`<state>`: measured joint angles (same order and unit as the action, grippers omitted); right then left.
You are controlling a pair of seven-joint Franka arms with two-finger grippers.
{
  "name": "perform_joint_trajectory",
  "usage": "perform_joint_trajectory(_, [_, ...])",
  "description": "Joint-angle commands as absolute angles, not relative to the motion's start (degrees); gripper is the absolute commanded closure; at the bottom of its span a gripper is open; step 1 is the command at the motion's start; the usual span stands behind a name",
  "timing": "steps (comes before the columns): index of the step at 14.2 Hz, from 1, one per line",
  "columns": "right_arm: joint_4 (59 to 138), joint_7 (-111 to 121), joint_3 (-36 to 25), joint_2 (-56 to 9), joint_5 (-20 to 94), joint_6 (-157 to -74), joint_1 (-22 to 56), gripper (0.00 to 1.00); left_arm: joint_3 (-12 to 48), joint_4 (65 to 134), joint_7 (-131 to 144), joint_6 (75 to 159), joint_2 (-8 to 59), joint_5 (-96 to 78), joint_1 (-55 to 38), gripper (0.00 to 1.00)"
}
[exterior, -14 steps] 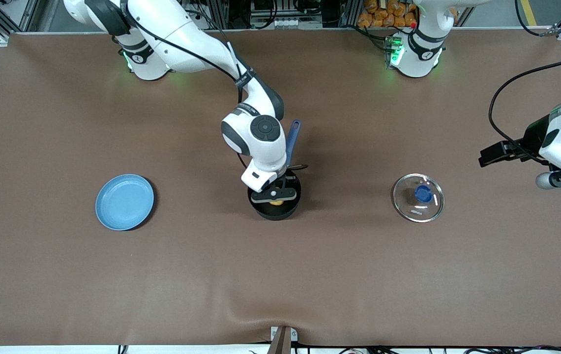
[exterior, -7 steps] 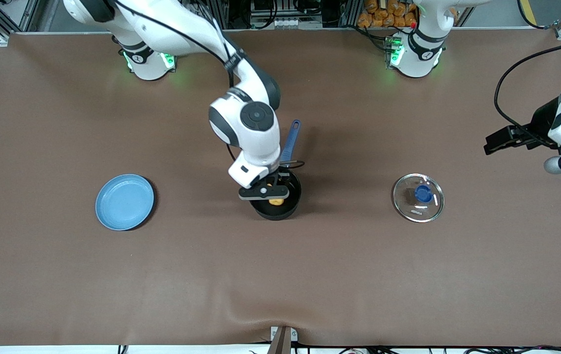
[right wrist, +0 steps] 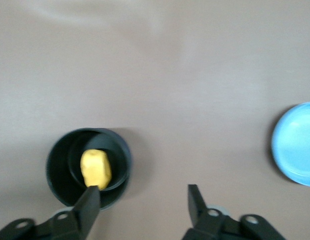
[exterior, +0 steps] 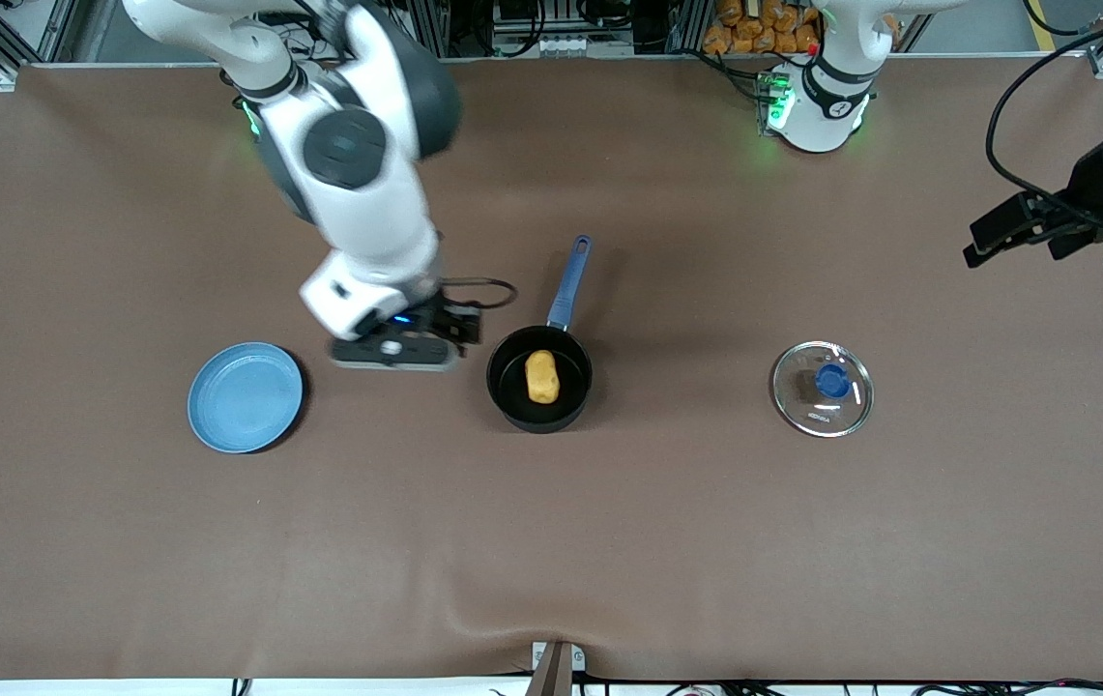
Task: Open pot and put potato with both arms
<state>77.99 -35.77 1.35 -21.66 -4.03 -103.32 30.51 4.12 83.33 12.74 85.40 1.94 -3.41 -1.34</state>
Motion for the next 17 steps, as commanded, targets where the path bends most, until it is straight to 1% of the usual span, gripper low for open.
perform_joint_trajectory(1, [75.86, -32.53, 2.02, -18.2, -3.16, -95.48, 27.34, 0.0, -0.61, 83.5, 12.13, 82.62, 0.53, -4.31, -5.44, 0.0])
perform_joint_trajectory(5, [72.51, -19.81, 2.02, -15.39, -3.08, -85.54, 20.68, 0.0, -0.88, 85.16, 12.22, 81.56, -2.1, -4.31, -5.62, 0.0])
perform_joint_trajectory(8, [72.51, -8.21, 2.11, -13.19, -3.08, -81.92, 14.35, 0.0, -0.88, 86.31, 12.3, 81.3, -2.99, -4.22, -6.41, 0.0])
perform_joint_trajectory(12, [72.51, -6.07, 1.93, -12.83, -2.9, -80.34, 10.12, 0.0, -1.32, 86.13, 12.3, 81.39, -2.81, -3.96, -8.34, 0.0])
perform_joint_trajectory(14, [72.68, -5.98, 2.02, -12.83, -0.37, -80.07, 7.83, 0.0, -1.49, 86.05, 12.3, 81.3, -3.08, -3.87, -8.52, 0.0])
perform_joint_trajectory(17, [72.86, -5.8, 2.02, -12.83, 0.7, -79.98, 6.86, 0.0, -5.26, 86.04, 12.22, 79.46, -4.04, -3.69, -11.59, 0.0])
